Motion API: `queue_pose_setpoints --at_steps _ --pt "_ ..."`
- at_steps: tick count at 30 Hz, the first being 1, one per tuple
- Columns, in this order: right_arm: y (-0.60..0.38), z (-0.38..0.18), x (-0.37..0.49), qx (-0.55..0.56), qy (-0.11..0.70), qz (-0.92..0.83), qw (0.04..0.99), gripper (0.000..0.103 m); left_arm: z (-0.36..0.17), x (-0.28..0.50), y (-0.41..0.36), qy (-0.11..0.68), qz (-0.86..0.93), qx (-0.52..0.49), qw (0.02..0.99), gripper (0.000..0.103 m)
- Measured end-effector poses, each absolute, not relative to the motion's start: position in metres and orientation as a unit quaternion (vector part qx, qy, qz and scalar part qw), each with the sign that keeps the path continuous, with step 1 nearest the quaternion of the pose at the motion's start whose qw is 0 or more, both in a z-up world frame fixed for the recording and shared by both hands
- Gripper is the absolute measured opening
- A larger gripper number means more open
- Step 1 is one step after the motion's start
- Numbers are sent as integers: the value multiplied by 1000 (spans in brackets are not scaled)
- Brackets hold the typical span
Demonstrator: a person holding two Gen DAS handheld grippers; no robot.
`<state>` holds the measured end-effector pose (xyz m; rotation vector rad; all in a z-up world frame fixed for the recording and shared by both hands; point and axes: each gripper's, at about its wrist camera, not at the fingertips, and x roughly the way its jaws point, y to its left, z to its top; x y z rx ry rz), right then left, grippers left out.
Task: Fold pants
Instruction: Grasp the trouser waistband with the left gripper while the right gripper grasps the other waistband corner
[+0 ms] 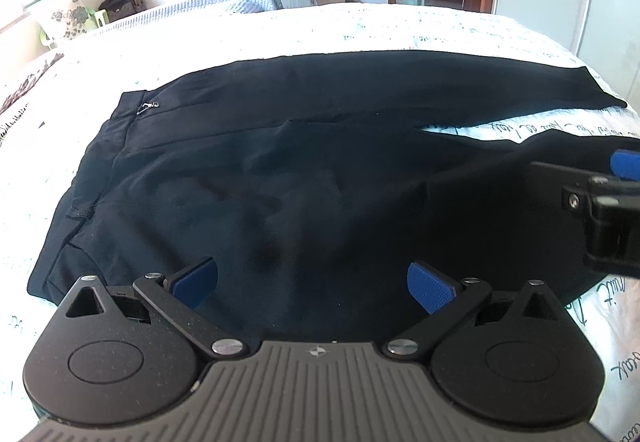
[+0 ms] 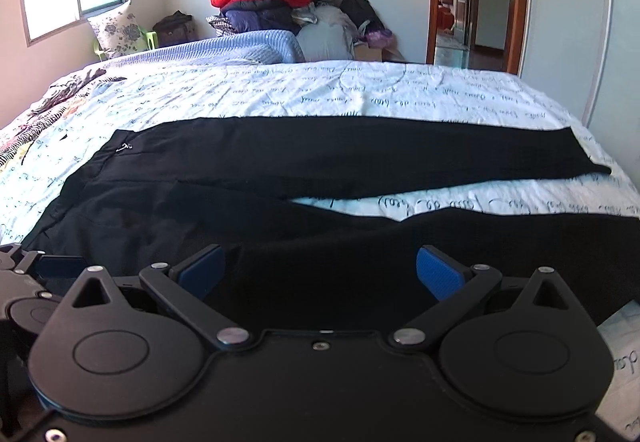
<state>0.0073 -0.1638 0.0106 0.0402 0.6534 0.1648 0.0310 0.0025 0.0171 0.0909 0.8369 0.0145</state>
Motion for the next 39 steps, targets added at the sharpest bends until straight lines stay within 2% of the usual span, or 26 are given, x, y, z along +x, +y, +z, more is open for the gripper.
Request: queue_pose_setpoints --at_steps 16,22,26,30,34,39 --pt "-154 22 49 -8 317 130 939 103 9 54 19 413 2 42 910 102" --pt "-154 35 83 19 314 226 922 103 16 69 41 415 -27 33 909 102" --pt "-161 48 120 52 300 354 884 103 47 90 101 380 -101 -33 919 102" --pt "-159 53 171 86 345 419 835 103 67 129 207 342 -139 -176 912 103" --pt "-153 49 215 124 377 442 805 103 48 185 299 355 -101 -271 889 101" --pt "-147 32 254 169 409 427 789 103 6 238 349 398 -116 -337 845 101"
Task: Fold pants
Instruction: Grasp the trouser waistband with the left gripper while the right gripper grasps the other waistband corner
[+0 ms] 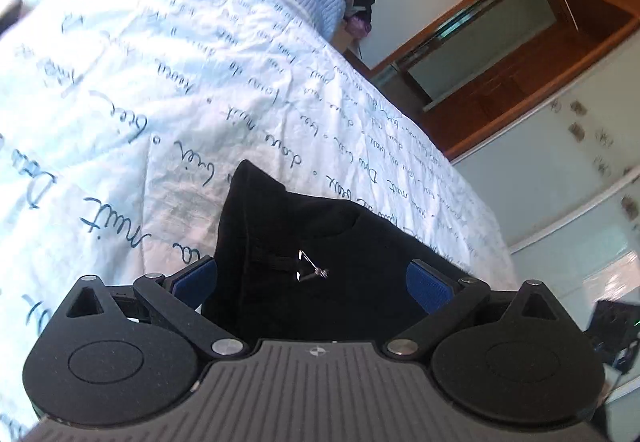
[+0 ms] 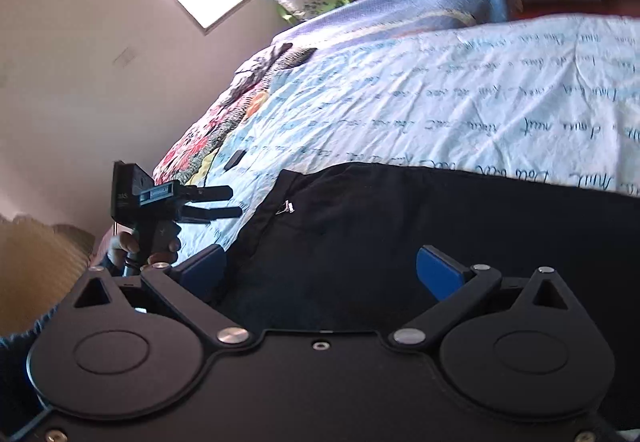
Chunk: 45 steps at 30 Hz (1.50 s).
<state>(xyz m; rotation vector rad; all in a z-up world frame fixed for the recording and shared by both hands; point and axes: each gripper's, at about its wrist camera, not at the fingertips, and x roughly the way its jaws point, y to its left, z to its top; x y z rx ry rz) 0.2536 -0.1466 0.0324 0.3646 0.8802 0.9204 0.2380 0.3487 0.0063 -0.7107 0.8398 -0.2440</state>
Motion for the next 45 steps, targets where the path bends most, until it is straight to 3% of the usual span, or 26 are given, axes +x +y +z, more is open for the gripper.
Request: queue_pose_setpoints --at_steps 9,11,13,14,16,17,22,27,34,38,41,45 --pt "-137 9 272 185 436 428 770 103 -19 285 348 412 -126 -312 847 96" --pt "-138 10 280 190 435 427 770 103 -12 290 338 405 -145 -308 849 73" --pt "-139 12 289 192 433 422 773 103 -9 298 329 413 -141 -287 853 43" --pt "-140 13 292 190 432 421 774 103 -9 302 326 419 -133 -265 858 37" --pt "-141 15 296 186 429 421 777 103 -10 301 324 424 -126 -235 865 13" --pt "-141 16 297 185 427 423 778 103 -10 298 325 423 -123 -228 868 8" --pt "-145 14 308 176 425 420 782 103 3 281 327 392 -110 -188 894 7" --pt "-153 7 331 164 440 419 777 103 49 253 298 327 -138 -132 926 7" --pt "-144 -5 375 -31 489 399 775 101 78 217 287 283 -183 -128 933 6" --pt "-144 -18 390 -97 521 401 747 79 75 215 291 283 -178 -131 933 6" --pt "-148 -30 402 -126 535 386 741 70 72 218 293 285 -176 -135 932 6" --pt "-156 -30 411 -118 531 387 745 70 71 221 294 286 -178 -135 932 6"
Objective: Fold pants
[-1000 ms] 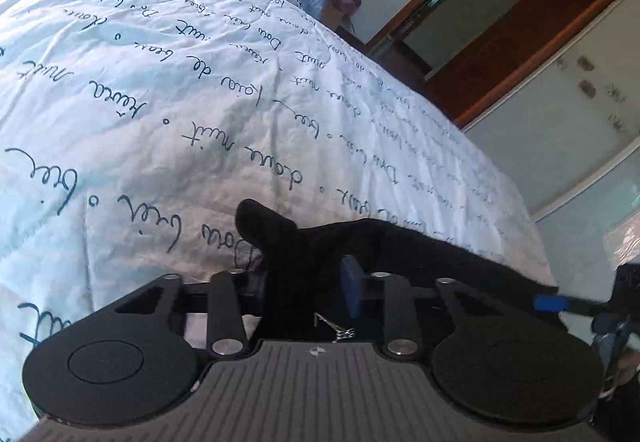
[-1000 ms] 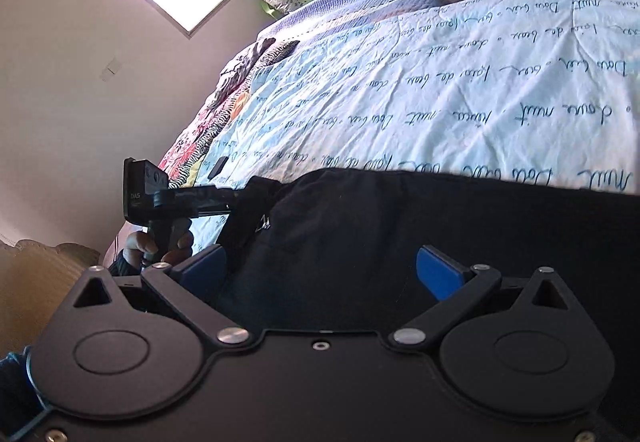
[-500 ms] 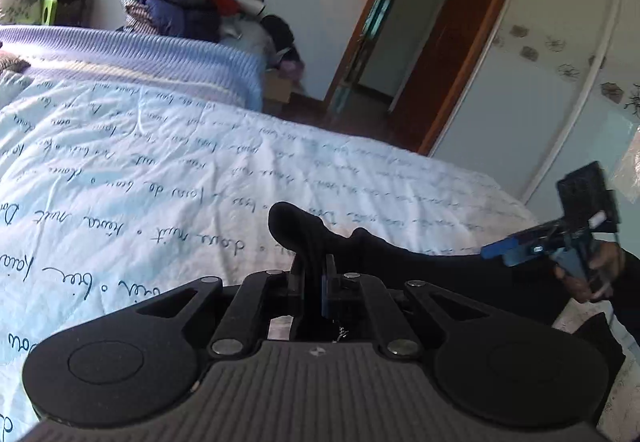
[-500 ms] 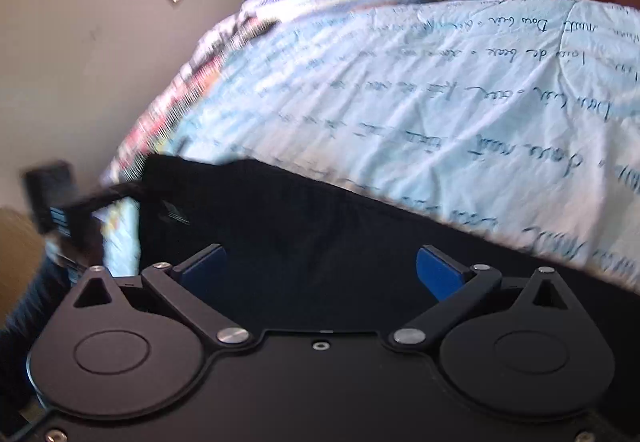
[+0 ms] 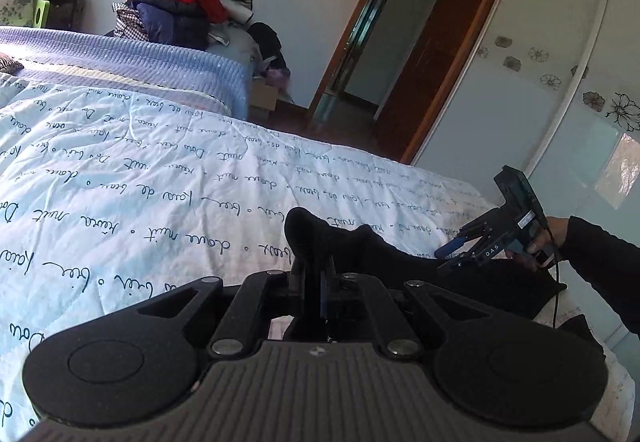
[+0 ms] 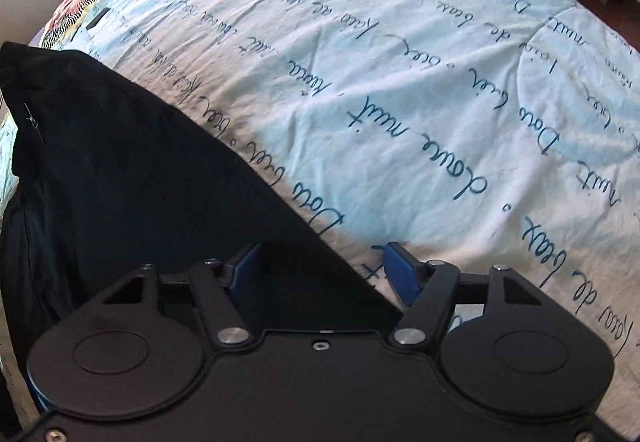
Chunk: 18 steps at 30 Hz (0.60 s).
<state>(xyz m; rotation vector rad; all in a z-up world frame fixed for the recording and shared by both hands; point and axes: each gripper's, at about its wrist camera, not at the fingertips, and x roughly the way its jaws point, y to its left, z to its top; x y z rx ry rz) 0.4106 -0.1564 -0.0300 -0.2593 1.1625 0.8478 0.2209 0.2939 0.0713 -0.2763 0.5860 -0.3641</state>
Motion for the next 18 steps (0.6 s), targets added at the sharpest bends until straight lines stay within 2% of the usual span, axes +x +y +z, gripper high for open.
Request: queue_pose_setpoints --at_steps 5,6,7,8,9,18 --pt "-156 -38 409 -129 514 401 747 72 73 222 298 280 -178 -139 933 6" --pt "-156 -38 406 -128 514 406 744 65 72 223 299 281 -176 -140 933 6" --pt "-156 -36 403 -125 518 421 734 54 71 224 300 283 -174 -142 932 6" --pt "-155 -33 401 -127 520 426 729 23 70 225 301 285 -172 -143 932 6" --pt "-156 -31 401 -127 523 419 731 8 68 226 302 288 -169 -145 931 6" --pt "-169 7 352 -132 486 419 756 5 75 212 307 278 -161 -163 933 6"
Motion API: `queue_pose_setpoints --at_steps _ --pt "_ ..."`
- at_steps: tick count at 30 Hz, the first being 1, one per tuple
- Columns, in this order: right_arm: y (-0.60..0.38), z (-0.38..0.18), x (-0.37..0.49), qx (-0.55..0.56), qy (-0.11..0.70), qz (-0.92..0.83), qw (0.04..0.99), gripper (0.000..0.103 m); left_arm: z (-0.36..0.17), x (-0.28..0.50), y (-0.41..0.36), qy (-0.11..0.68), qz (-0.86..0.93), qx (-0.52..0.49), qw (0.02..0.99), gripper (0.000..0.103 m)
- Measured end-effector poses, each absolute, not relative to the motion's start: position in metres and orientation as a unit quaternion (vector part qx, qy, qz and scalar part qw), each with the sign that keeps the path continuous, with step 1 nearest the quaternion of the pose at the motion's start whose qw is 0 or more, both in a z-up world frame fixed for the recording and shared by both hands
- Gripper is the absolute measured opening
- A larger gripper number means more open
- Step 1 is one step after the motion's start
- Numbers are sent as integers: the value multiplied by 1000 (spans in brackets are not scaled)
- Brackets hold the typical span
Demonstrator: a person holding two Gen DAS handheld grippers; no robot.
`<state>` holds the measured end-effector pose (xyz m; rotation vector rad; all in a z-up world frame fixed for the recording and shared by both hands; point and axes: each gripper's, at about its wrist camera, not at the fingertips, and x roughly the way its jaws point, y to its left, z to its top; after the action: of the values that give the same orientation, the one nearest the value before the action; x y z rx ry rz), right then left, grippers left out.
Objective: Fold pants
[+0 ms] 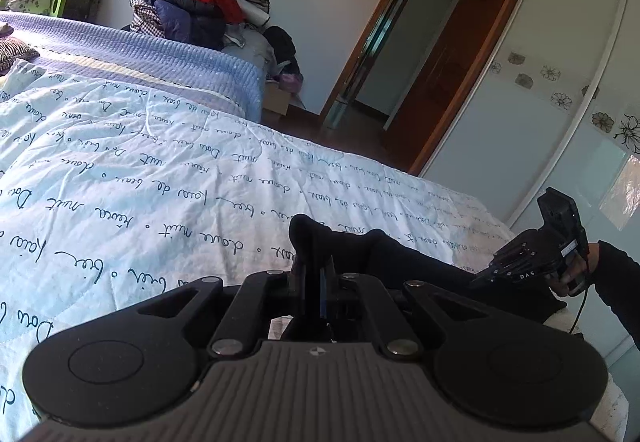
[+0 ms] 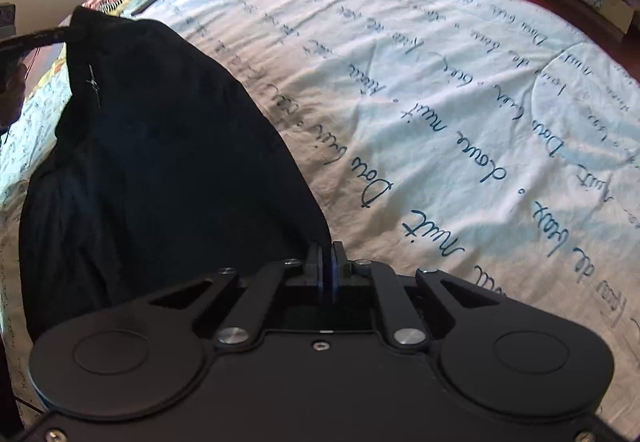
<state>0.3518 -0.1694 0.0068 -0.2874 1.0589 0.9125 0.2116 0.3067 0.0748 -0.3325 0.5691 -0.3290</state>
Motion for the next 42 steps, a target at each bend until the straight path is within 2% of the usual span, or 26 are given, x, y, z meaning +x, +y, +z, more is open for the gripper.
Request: queue_pose_setpoints --at_steps 5,10,14,18,28,33,34,35,36,37,38,42 --pt "-183 59 290 -130 422 417 794 5 92 175 310 251 -178 -164 937 6" --pt "-193 86 174 -152 369 425 812 5 85 114 326 223 -203 -215 929 7" --pt "-186 46 93 -140 402 437 792 5 43 78 336 253 -193 -266 910 11" --pt "-169 -7 74 -153 447 414 778 5 0 69 346 311 -177 -295 886 11" --pt "-179 3 46 -120 464 426 767 5 15 13 353 289 -184 -284 895 11" --pt "-171 -24 51 -113 483 399 771 5 -14 8 353 339 -157 -287 882 11" --pt "-173 -20 54 -98 484 392 776 8 -11 5 353 339 -158 -283 883 11" --pt "-174 -13 56 -90 484 384 781 26 -4 -1 352 334 -161 -278 886 11" --pt "-176 -3 57 -81 477 377 790 59 3 -6 349 325 -165 -274 890 11" --pt "-179 9 55 -63 456 378 803 72 12 -12 346 313 -171 -273 893 13" --pt "-183 21 51 -32 429 386 816 76 18 -16 344 301 -176 -282 894 14" --pt "-189 46 55 131 383 398 823 76 9 -24 340 283 -154 -384 866 26"
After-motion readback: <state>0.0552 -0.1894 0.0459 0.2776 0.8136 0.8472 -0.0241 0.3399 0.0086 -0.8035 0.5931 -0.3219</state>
